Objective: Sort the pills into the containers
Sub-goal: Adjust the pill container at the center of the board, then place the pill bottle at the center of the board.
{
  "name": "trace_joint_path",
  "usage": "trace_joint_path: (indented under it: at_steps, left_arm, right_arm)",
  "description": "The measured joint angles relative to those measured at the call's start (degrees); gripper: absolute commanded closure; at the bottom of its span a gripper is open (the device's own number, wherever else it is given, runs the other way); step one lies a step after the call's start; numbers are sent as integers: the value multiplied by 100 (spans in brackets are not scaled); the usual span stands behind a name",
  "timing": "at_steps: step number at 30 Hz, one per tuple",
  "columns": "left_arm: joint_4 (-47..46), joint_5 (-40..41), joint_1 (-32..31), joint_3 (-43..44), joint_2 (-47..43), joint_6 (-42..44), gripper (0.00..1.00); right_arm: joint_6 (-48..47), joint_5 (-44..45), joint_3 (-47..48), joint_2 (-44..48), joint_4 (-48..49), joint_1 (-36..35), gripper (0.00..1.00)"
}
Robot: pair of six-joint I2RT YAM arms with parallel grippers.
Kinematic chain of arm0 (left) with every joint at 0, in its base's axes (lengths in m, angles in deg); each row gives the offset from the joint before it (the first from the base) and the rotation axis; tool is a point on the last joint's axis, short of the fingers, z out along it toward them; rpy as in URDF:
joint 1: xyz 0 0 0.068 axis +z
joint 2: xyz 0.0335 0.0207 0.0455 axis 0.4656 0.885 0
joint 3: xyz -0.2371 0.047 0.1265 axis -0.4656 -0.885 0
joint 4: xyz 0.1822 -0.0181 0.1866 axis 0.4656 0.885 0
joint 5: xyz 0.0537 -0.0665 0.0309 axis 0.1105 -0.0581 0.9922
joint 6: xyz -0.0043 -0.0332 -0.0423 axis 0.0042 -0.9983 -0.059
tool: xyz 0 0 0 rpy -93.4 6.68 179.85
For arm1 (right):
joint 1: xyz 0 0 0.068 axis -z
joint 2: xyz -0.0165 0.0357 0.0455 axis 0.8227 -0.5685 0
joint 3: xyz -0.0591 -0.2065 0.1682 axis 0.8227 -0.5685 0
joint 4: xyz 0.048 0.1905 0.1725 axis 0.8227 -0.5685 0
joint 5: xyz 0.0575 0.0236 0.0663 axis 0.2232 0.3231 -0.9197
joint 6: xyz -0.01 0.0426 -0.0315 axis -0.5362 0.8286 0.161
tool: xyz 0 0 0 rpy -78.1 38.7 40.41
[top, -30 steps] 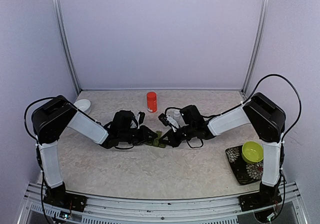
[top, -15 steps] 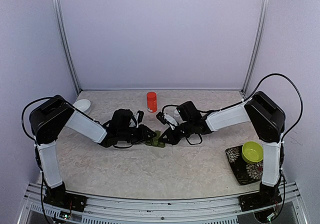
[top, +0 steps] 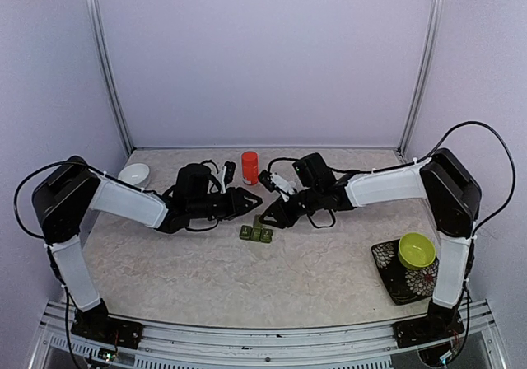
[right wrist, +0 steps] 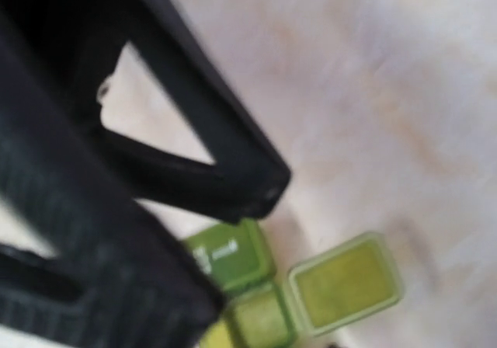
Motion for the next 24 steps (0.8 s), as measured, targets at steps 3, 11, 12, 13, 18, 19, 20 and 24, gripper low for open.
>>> trace_joint_path:
  at_steps: [3,11,12,13,18,19,20,24]
  left_arm:
    - [7,33,4,-13,-299,46,36]
    - [-22,138,7,-323,-914,184,6]
    - [-24,153,7,-374,-933,184,3]
    - [-26,168,7,-422,-942,179,2]
    - [4,282,-4,-592,-973,181,1]
    - [9,302,-9,-629,-999,181,1]
    - [13,332,-17,-664,-1029,181,1]
    - [11,398,-42,-763,-1123,181,1]
  right_arm:
    - [7,214,0,310,2,66,38]
    - [46,1108,-87,763,267,636,28]
    - [57,1220,-103,750,293,728,28]
    - [74,1316,-114,732,317,811,28]
    - [157,1639,-35,332,525,1130,28]
    - [155,1685,24,184,522,1165,28]
    - [151,1727,98,22,507,1191,28]
    - [127,1784,345,-476,485,1246,28]
